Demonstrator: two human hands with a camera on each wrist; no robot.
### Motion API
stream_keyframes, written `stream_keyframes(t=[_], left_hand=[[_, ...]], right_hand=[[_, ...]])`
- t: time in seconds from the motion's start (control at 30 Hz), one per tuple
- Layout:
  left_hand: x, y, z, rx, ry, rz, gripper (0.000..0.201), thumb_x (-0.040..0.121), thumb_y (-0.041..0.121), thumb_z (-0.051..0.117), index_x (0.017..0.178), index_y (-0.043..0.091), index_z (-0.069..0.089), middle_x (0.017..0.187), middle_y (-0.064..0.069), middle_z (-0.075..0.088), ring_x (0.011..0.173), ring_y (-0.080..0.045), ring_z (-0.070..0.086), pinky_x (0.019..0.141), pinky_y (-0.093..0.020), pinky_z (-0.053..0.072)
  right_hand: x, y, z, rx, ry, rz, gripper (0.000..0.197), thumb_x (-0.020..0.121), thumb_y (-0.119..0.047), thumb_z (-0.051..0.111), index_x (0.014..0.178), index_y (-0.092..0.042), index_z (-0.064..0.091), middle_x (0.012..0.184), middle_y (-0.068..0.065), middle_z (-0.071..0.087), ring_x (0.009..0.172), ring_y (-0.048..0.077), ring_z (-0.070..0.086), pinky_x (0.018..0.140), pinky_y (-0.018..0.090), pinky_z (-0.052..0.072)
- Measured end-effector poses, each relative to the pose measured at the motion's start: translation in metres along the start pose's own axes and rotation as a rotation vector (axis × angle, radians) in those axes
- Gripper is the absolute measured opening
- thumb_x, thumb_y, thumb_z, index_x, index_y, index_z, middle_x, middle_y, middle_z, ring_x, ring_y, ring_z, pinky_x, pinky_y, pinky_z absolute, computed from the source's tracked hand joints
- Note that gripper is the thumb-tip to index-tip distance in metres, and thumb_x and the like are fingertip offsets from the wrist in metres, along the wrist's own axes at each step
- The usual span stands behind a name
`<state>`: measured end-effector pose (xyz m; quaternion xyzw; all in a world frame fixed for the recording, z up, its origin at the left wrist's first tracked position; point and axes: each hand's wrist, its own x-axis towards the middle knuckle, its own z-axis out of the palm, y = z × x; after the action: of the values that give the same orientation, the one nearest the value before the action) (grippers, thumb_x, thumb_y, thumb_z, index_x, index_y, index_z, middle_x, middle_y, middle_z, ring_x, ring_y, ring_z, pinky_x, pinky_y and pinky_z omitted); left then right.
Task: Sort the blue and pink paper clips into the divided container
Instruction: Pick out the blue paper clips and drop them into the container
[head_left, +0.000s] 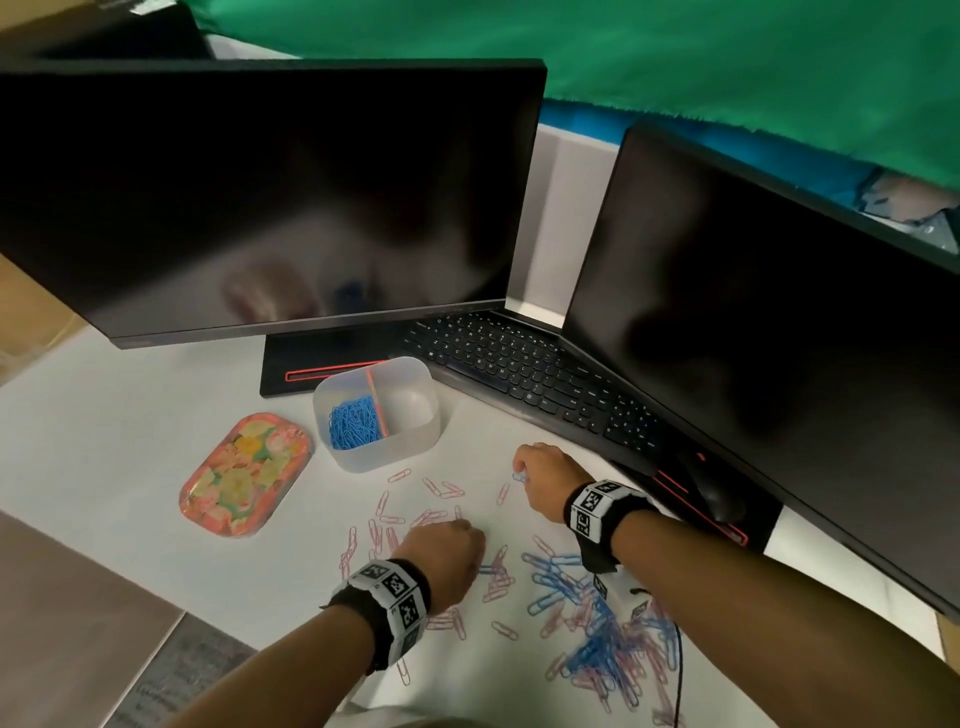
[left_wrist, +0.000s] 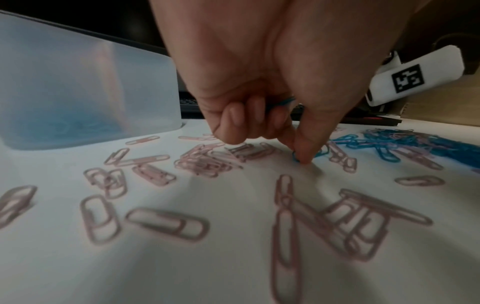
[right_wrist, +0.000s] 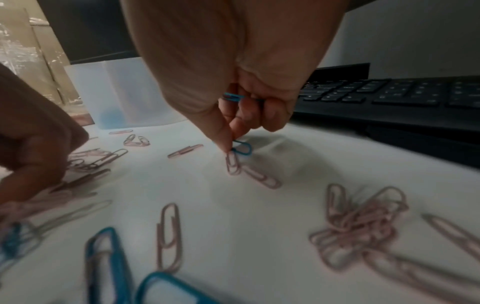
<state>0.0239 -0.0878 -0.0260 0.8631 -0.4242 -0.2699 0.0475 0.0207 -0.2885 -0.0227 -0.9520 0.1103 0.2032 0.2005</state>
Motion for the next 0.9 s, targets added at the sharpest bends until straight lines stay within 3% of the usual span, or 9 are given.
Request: stream_keyframes(t=[0.2, 0.33, 0.43, 0.57, 0.6, 0.7, 0.73, 0.8, 0.9], left_hand=[[-0.006, -0.003, -0.007, -0.146, 0.069, -0.037, 0.015, 0.089, 0.022, 0.048, 0.096, 0.013, 0.058, 0.101, -0.004, 0.054, 0.089, -0.025, 0.059, 0.077, -0.031, 0.05], [-0.01, -0.012, -0.021, -0.275, 0.091, -0.065, 0.007, 0.081, 0.014, 0.052, 0.083, 0.018, 0.056, 0.095, -0.001, 0.059, 0.088, -0.021, 0.057, 0.074, -0.024, 0.043], [-0.012, -0.015, -0.03, -0.366, 0.106, -0.108, 0.015, 0.078, 0.008, 0.049, 0.075, 0.021, 0.053, 0.086, 0.001, 0.06, 0.081, -0.018, 0.055, 0.065, -0.019, 0.04], [-0.016, -0.025, -0.035, -0.598, 0.172, -0.168, 0.024, 0.083, 0.006, 0.051, 0.094, 0.024, 0.061, 0.094, 0.003, 0.065, 0.082, -0.012, 0.059, 0.074, -0.016, 0.048], [-0.017, -0.027, -0.039, -0.667, 0.172, -0.197, 0.026, 0.085, 0.006, 0.052, 0.101, 0.023, 0.062, 0.091, 0.003, 0.064, 0.078, -0.009, 0.058, 0.07, -0.013, 0.047], [-0.023, -0.031, -0.055, -1.182, 0.181, -0.326, 0.029, 0.088, -0.001, 0.045, 0.102, 0.011, 0.066, 0.064, 0.004, 0.051, 0.052, -0.009, 0.042, 0.047, -0.019, 0.035], [-0.027, -0.035, -0.062, -1.38, 0.193, -0.363, 0.03, 0.087, -0.003, 0.041, 0.099, 0.007, 0.067, 0.058, 0.004, 0.044, 0.048, -0.011, 0.034, 0.046, -0.02, 0.028], [-0.034, -0.044, -0.073, -1.667, 0.235, -0.394, 0.03, 0.084, -0.004, 0.038, 0.092, 0.004, 0.065, 0.062, -0.001, 0.04, 0.049, -0.012, 0.03, 0.047, -0.023, 0.024], [-0.041, -0.061, -0.091, -1.893, 0.317, -0.394, 0.022, 0.082, 0.001, 0.036, 0.083, 0.009, 0.057, 0.069, -0.003, 0.044, 0.05, -0.012, 0.037, 0.046, -0.023, 0.028]], right_hand=[[-0.015, 0.0, -0.001, 0.135, 0.057, 0.037, 0.022, 0.09, -0.008, 0.045, 0.106, -0.011, 0.059, 0.115, 0.008, 0.057, 0.102, 0.025, 0.057, 0.089, 0.033, 0.049], [-0.021, -0.003, -0.013, 0.305, 0.15, 0.06, 0.02, 0.092, -0.011, 0.043, 0.1, -0.007, 0.061, 0.106, 0.01, 0.064, 0.095, 0.022, 0.057, 0.083, 0.028, 0.046], [-0.021, -0.013, -0.023, 0.458, 0.16, 0.11, 0.02, 0.095, -0.013, 0.042, 0.1, -0.007, 0.06, 0.096, 0.006, 0.062, 0.089, 0.019, 0.054, 0.079, 0.027, 0.045], [-0.02, -0.033, -0.032, 0.735, 0.113, 0.132, 0.015, 0.096, -0.012, 0.043, 0.088, -0.014, 0.056, 0.072, -0.002, 0.056, 0.066, 0.012, 0.049, 0.057, 0.018, 0.038], [-0.018, -0.04, -0.034, 0.826, 0.096, 0.138, 0.016, 0.096, -0.011, 0.044, 0.085, -0.015, 0.055, 0.069, 0.0, 0.055, 0.06, 0.012, 0.047, 0.052, 0.018, 0.036], [-0.014, -0.064, -0.041, 1.073, 0.046, 0.157, 0.015, 0.096, -0.01, 0.046, 0.086, -0.014, 0.055, 0.065, 0.004, 0.053, 0.051, 0.013, 0.044, 0.044, 0.021, 0.031], [-0.012, -0.073, -0.044, 1.141, 0.026, 0.15, 0.013, 0.096, -0.01, 0.047, 0.088, -0.013, 0.055, 0.065, 0.006, 0.052, 0.05, 0.014, 0.045, 0.043, 0.023, 0.031], [-0.007, -0.09, -0.051, 1.25, -0.025, 0.127, 0.01, 0.097, -0.008, 0.047, 0.091, -0.011, 0.055, 0.066, 0.008, 0.052, 0.049, 0.016, 0.047, 0.043, 0.023, 0.032], [0.002, -0.118, -0.059, 1.318, -0.096, 0.099, 0.009, 0.096, -0.006, 0.046, 0.091, -0.009, 0.053, 0.068, 0.01, 0.053, 0.05, 0.019, 0.05, 0.043, 0.023, 0.036]])
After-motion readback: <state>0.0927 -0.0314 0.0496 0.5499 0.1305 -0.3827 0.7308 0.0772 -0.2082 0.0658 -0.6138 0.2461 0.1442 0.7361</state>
